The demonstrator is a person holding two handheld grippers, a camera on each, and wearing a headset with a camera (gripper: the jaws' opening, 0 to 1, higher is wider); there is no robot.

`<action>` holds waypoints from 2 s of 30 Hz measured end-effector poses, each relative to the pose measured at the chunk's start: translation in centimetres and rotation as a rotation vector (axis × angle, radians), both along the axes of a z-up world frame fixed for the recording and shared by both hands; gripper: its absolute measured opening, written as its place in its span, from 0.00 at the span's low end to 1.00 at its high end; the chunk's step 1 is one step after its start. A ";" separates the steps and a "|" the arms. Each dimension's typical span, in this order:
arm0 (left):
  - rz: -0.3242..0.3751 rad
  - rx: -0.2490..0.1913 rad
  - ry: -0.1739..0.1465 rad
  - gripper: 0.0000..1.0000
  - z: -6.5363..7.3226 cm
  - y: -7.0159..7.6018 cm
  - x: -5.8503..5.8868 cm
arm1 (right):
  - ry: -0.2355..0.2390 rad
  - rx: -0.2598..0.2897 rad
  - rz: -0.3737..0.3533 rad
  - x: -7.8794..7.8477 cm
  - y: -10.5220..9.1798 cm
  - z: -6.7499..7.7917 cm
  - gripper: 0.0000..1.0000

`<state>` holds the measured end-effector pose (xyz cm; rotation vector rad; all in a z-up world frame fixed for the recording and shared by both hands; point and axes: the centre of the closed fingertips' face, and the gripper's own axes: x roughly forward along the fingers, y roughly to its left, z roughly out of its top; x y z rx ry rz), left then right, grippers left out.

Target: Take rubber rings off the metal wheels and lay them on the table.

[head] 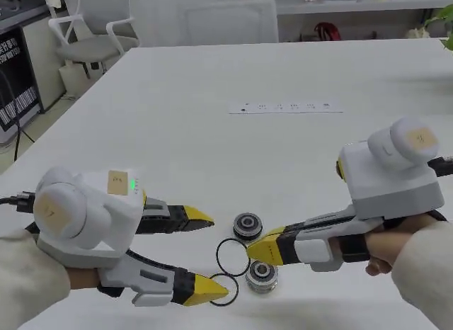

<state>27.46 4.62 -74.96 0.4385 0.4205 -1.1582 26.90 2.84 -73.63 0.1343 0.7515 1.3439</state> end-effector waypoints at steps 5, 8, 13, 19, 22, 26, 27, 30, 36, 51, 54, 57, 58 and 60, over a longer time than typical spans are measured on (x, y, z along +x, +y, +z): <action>0.012 -0.002 -0.007 0.58 0.3 0.3 -0.1 | 0.001 0.001 0.008 -0.3 0.4 0.1 0.00; 0.013 0.013 -0.007 0.58 0.1 0.5 -0.4 | -0.002 -0.008 0.014 -0.6 0.6 -0.1 0.00; 0.011 0.025 -0.005 0.58 -0.2 0.9 -0.5 | -0.006 -0.026 0.017 -0.5 0.6 -0.7 0.00; 0.019 0.027 -0.014 0.61 -0.3 1.3 -0.4 | -0.008 -0.052 0.038 -1.1 1.1 -1.4 0.00; 0.016 0.025 -0.012 0.59 -0.3 1.3 -0.5 | -0.008 -0.067 0.051 -1.2 1.2 -1.9 0.00; 0.014 0.032 -0.011 0.59 -0.5 1.4 -0.6 | -0.001 -0.078 0.053 -1.1 1.3 -2.5 0.00; 0.014 0.032 -0.011 0.59 -0.5 1.4 -0.6 | 0.011 -0.083 0.051 -1.1 1.3 -2.8 0.00; 0.010 0.033 -0.012 0.59 -0.6 1.3 -0.6 | 0.026 -0.092 0.045 -1.1 1.3 -3.4 0.00; 0.003 0.034 -0.011 0.59 -0.6 1.1 -0.7 | 0.043 -0.105 0.048 -1.5 1.5 -4.2 0.00; 0.008 0.037 -0.012 0.58 -0.7 1.4 -0.6 | -0.017 -0.181 0.058 -1.5 1.5 -6.3 0.00; 0.007 0.038 -0.011 0.58 -0.7 1.4 -0.6 | -0.019 -0.191 0.050 -1.3 1.3 -6.7 0.00; 0.009 0.039 -0.013 0.58 -0.7 1.4 -0.5 | -0.022 -0.200 0.046 -1.1 1.1 -6.9 0.00; 0.010 0.038 -0.013 0.58 -0.7 1.5 -0.5 | -0.020 -0.200 0.046 -1.1 1.0 -6.9 0.00; 0.010 0.039 -0.013 0.58 -0.7 1.5 -0.5 | -0.018 -0.197 0.045 -1.2 1.0 -6.8 0.00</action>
